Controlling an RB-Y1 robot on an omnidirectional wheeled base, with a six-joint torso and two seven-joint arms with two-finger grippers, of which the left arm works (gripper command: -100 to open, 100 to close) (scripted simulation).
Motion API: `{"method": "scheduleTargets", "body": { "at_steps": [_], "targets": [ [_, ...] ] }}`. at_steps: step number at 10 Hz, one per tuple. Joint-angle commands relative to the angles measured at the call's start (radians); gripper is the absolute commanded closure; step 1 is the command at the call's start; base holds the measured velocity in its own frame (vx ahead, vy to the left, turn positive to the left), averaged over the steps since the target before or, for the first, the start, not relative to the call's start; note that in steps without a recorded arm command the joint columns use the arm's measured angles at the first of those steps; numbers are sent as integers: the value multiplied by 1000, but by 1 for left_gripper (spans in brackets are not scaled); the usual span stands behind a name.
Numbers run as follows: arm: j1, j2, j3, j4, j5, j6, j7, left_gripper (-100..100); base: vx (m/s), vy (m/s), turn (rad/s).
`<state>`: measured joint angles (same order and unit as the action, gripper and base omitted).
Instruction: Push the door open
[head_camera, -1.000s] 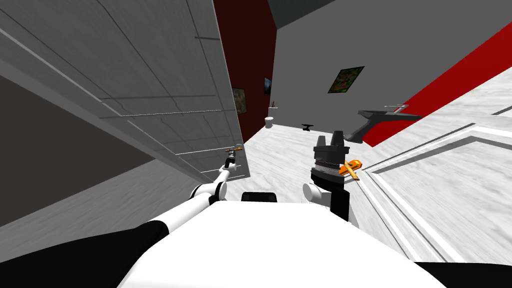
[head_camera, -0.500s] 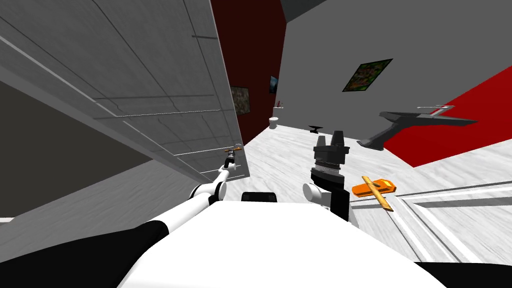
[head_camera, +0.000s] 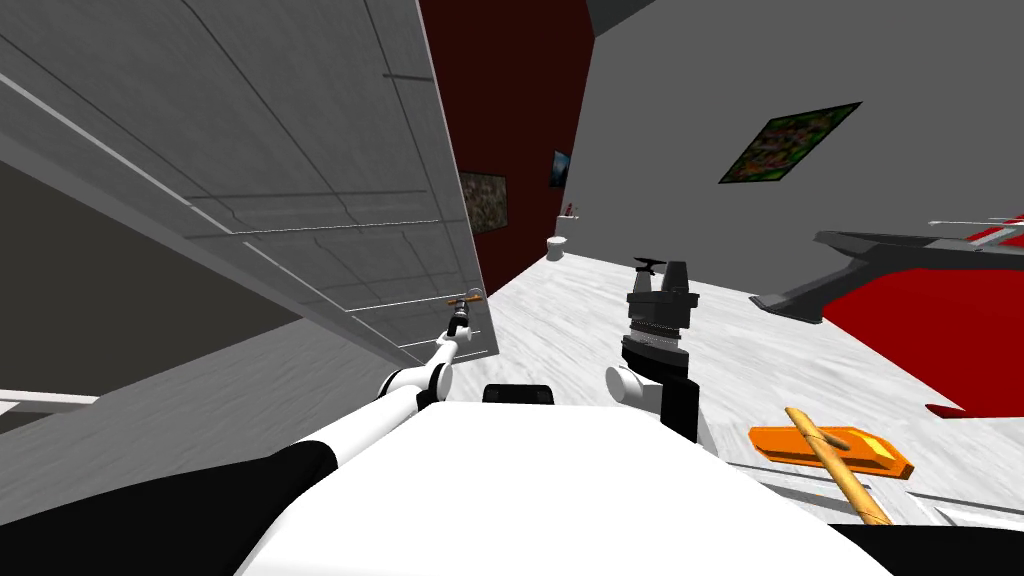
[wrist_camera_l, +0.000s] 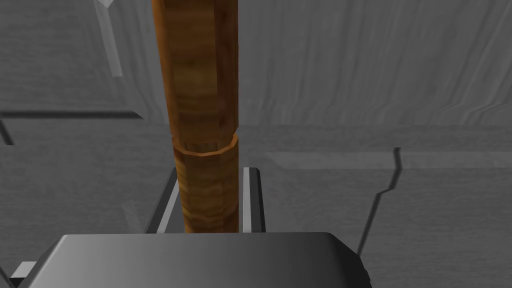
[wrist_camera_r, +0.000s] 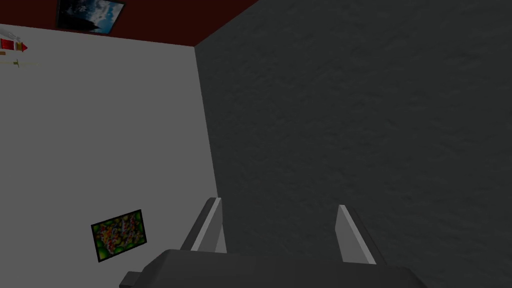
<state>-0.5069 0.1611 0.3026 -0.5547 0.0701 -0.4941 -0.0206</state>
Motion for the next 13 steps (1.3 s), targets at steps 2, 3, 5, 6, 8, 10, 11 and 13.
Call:
{"method": "scheduleTargets", "body": {
  "at_steps": [2, 3, 5, 6, 8, 10, 11, 13],
  "targets": [
    [5, 7, 9, -18, 12, 6, -12, 100, 186, -101, 161],
    [6, 8, 11, -18, 18, 6, -17, 100, 195, -93, 156],
    [7, 9, 13, -19, 25, 7, -23, 100, 189, -100, 146],
    [7, 10, 15, -20, 29, 7, -27, 100, 174, -109, 117],
    [8, 11, 17, -21, 35, 7, -32, 100, 154, -95, 134],
    [9, 12, 18, -21, 40, 7, -36, 100, 141, -94, 83],
    [10, 15, 20, -15, 39, 6, -35, 100, 55, -38, 51],
    [13, 28, 43, -14, 48, 4, -43, 100, 163, -55, 54]
  ]
}}
